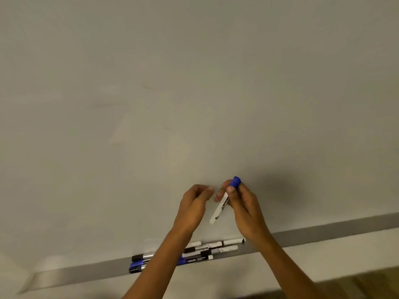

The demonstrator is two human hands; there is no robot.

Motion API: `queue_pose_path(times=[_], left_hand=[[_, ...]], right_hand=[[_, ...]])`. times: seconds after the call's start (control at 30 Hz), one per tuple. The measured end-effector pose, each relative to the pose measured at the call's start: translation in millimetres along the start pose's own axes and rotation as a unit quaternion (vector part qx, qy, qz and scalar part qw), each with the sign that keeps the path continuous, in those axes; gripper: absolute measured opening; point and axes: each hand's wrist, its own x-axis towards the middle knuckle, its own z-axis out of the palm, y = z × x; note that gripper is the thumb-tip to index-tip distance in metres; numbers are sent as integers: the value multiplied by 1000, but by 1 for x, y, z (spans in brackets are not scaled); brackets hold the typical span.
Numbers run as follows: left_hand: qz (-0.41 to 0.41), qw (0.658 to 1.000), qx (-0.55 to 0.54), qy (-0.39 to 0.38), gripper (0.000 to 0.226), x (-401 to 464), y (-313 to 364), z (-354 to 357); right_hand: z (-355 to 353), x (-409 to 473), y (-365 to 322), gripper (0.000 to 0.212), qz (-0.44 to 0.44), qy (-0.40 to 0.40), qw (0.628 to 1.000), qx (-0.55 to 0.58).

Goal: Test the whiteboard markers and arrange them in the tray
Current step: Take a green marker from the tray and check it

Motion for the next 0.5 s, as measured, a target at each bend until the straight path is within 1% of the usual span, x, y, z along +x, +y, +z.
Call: queue_pose_path(times=[0.03,0.07,0.17,0.2,0.27,0.37,0.43,0.5], left_hand=[[54,998,-16,-7,22,-4,14,-5],[100,994,-36,-29,28,-9,27,-9],[188,976,-56,-99,42,-28,51,-14],[204,972,-65,-100,42,-34,54,-14],[226,966,-105,-76,40,-42,56,-16],[242,957,-147,-58,38,-49,59,-28],[252,956,-141,-44,39,-50,60,-40],[254,957,-138,-30,40,-48,60,-54]], right_hand=[[8,-2,-9,26,1,-2,1000,15],[17,-4,-17,26,0,-4,1000,27],[49,-11,-36,24,-22,7,999,23],[59,-12,-41,24,-33,18,999,11],[75,-13,-50,24,-52,29,998,5],[90,-15,-62,31,-74,8,997,5],[99,-16,-70,35,-50,-22,998,11],[106,-16,-76,36,13,-50,998,20]])
